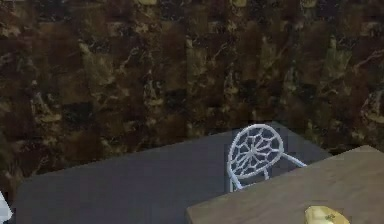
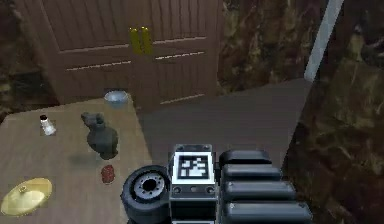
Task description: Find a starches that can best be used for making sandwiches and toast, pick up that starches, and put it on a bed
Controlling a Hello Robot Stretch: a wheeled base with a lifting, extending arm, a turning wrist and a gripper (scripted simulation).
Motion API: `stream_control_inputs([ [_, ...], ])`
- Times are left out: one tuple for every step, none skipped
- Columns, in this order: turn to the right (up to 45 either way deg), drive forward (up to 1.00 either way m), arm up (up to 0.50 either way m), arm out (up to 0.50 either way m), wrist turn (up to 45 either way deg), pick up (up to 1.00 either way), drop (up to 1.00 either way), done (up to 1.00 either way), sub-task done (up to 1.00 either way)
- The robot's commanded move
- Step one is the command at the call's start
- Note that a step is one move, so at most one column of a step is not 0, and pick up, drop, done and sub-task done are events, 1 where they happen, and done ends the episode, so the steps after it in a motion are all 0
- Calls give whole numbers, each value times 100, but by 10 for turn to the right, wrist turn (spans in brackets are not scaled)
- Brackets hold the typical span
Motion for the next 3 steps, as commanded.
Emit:
stream_control_inputs([
  [-300, 0, 0, 0, 0, 0, 0, 0, 0],
  [390, 0, 0, 0, 0, 0, 0, 0, 0],
  [-450, 0, 0, 0, 0, 0, 0, 0, 0],
])
